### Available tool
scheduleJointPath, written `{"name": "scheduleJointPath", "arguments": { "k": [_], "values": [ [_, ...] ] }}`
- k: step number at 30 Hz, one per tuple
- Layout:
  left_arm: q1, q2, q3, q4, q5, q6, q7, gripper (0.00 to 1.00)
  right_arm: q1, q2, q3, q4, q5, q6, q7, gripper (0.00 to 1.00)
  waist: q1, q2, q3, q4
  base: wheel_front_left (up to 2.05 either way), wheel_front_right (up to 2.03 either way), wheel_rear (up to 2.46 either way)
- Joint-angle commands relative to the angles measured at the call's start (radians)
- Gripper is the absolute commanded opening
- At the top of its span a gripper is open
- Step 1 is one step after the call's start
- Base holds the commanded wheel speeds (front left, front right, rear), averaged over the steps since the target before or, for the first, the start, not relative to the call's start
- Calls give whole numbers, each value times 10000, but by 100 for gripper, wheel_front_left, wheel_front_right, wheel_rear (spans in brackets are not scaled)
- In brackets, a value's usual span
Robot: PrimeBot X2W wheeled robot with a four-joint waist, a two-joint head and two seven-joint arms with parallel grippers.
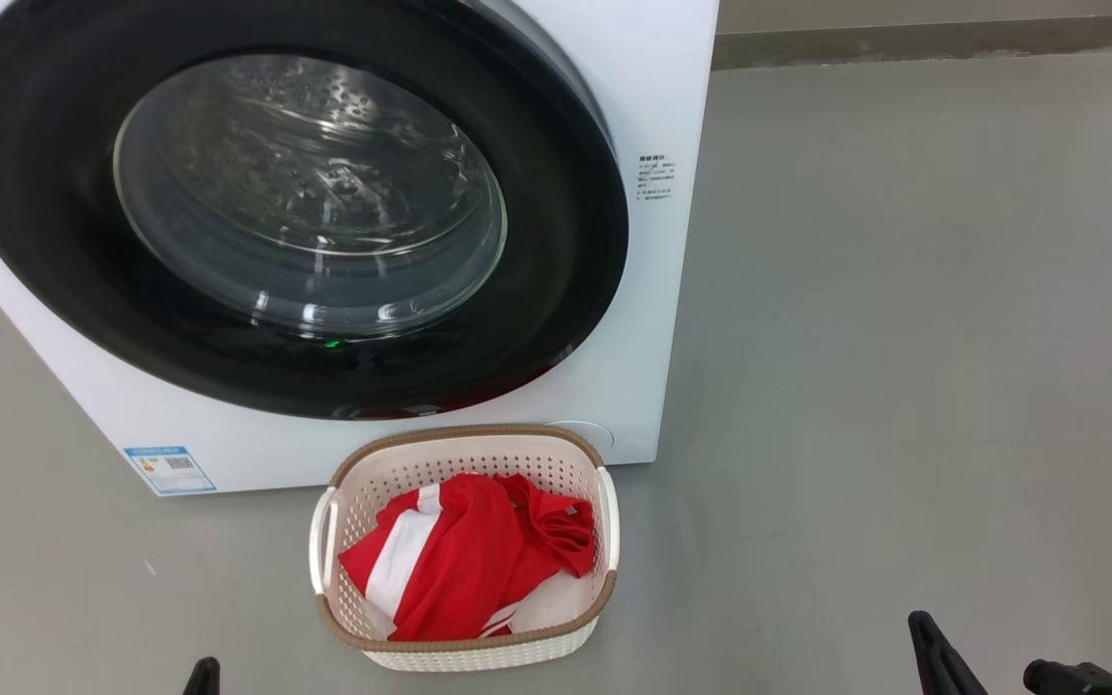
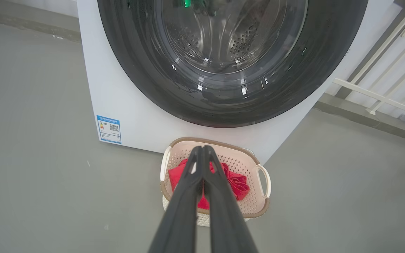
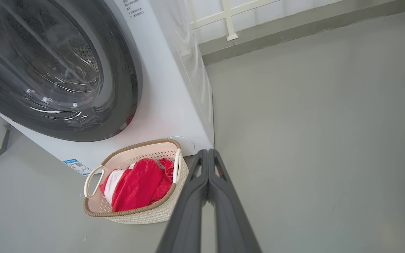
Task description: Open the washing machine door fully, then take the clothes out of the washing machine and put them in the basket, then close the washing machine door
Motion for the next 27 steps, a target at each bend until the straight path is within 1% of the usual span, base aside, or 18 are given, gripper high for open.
{"name": "scheduleJointPath", "arguments": {
  "k": [1, 27],
  "values": [
    [-245, 106, 109, -195, -229, -7, 67, 0, -247, -104, -54, -278, 351, -1, 61, 0, -1, -1, 5, 3, 0, 0, 0],
    [-778, -82, 216, -167, -2806, -21, 812, 0, -781, -125, -253, -458, 2946, -3, 815, 0, -2, -1, -6, 35, 0, 0, 0]
  ]
}}
